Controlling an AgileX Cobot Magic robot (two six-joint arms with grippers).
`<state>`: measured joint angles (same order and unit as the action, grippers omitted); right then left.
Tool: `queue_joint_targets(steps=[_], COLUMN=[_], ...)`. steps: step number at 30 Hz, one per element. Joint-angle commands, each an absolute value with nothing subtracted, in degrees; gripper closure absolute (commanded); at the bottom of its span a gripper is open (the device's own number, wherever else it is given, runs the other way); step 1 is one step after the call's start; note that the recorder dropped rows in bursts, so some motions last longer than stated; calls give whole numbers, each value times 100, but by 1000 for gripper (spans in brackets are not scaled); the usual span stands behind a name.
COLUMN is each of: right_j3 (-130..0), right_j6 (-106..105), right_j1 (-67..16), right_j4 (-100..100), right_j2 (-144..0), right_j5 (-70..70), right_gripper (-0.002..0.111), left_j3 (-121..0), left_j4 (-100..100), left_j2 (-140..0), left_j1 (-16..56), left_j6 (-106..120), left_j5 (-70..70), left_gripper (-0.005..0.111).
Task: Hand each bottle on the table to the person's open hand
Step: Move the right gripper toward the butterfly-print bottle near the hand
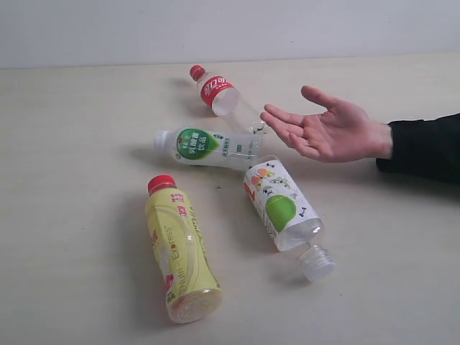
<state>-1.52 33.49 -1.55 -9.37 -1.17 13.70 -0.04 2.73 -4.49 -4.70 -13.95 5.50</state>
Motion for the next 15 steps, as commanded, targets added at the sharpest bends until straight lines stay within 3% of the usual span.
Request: queue_joint_targets(steps=[1, 3, 7, 11, 15], right_j3=[-1139, -1686, -2611, -3401, -3728], right_j6=[4427, 6082, 9750, 10712, 10842], right_j1=[-134, -134, -134, -134, -188], right_j4=[1671, 3546, 8009, 9544, 9995], right_j2=[-1076, -1913, -3818, -5443, -6145], right_j5=[1414, 1382, 2635, 4436, 5112], right_gripper=[108, 108, 108, 108, 108], left_j3=[0, 0, 0, 0, 0], left_j4=[241, 241, 241, 241, 241], left_j2=[-477, -477, -477, -477, -477], left_j1=[-482, -482, -482, -482, -482], left_j6=[-1397, -1397, -1397, -1397, -1397], left_j5=[498, 498, 498, 498, 498], left_gripper=[103, 103, 103, 103, 103])
